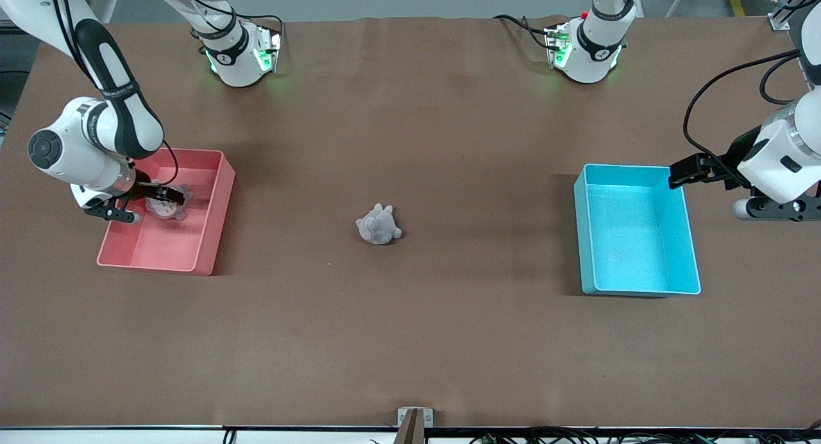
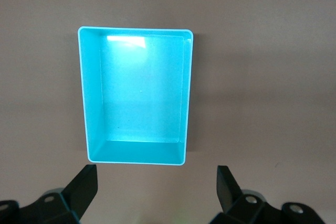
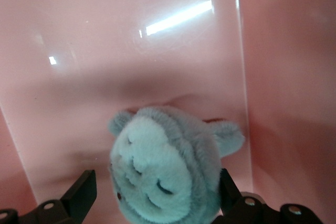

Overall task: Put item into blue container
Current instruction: 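Lower the right gripper into the pink box and grasp the second plush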

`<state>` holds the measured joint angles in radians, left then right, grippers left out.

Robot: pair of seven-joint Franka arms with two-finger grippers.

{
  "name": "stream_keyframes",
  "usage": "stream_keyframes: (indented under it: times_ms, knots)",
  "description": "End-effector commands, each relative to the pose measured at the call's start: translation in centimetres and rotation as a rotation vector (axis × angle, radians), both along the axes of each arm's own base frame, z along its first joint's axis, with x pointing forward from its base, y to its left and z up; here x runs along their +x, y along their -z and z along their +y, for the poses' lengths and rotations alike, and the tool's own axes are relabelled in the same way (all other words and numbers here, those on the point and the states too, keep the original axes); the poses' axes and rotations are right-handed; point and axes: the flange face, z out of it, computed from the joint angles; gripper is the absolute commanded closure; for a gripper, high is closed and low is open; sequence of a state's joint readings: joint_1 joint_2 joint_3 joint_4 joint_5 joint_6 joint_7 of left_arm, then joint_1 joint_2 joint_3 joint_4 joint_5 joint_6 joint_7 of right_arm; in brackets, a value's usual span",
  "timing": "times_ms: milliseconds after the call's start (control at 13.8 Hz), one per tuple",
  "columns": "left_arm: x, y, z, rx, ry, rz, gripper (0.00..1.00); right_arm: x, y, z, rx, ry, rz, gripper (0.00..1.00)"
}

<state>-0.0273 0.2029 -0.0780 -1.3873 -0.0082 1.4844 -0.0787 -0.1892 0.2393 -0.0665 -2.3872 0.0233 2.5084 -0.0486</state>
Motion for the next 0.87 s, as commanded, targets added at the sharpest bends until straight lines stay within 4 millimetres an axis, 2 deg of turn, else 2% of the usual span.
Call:
stream_keyframes:
  times_ms: [0, 145, 217, 434, 579, 796]
  knots:
    - [-0.03, -0.17, -0.06, -0.028, 0.013, 0.010, 0.00, -0.07, -0.03, 0.99, 0.006, 0.027, -0.005, 0.00]
    - [-0.03, -0.17, -0.06, -0.028, 0.013, 0.010, 0.00, -0.11, 0.04, 0.92, 0.005, 0.027, -0.003, 0.04]
    - [-0.06, -0.14, -0.06, -0.028, 0.013, 0.013, 0.00, -0.13, 0.12, 0.92, 0.005, 0.025, -0.001, 0.10]
    - [-0.09, -0.20, -0.18, -0.031, 0.013, 0.013, 0.00, -0.10, 0.09, 0.92, 0.006, 0.025, 0.000, 0.39]
    - [-0.10, -0.21, -0.29, -0.032, 0.015, 0.014, 0.00, -0.10, 0.09, 0.92, 0.005, 0.028, 0.000, 0.63]
    - [-0.09, -0.21, -0.20, -0.032, 0.013, 0.014, 0.00, 0.03, -0.20, 0.99, 0.012, 0.028, 0.021, 0.93]
